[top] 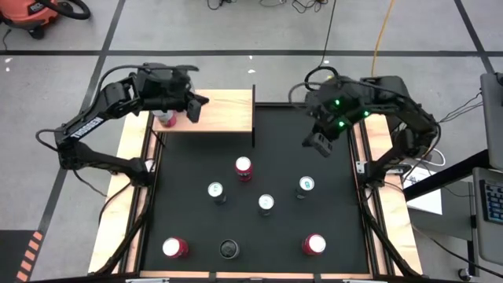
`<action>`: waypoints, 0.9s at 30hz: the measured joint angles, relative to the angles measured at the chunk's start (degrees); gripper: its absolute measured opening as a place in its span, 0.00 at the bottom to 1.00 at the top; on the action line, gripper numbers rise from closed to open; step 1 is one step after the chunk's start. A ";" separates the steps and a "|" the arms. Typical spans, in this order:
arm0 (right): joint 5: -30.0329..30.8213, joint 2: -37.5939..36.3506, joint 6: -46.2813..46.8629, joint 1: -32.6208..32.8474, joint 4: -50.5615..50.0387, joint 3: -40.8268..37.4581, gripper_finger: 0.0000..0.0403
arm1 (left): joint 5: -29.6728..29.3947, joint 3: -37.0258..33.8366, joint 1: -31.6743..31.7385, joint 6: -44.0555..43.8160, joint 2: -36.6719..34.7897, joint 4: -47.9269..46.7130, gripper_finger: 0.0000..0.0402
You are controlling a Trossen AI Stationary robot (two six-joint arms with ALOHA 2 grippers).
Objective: Place canned beverage on shelf
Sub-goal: Put the white yellow soda can on the shelf aligned with the other white yellow soda cans
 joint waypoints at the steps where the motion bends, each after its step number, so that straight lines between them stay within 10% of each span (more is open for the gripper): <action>1: 0.17 -0.28 0.54 1.23 0.09 -0.58 0.05 | 0.48 0.00 -0.91 0.00 -0.12 -0.19 0.00; 27: 14.83 -15.22 -4.48 11.56 1.63 -26.06 0.33 | 0.16 0.00 -35.12 3.66 0.21 -4.77 0.00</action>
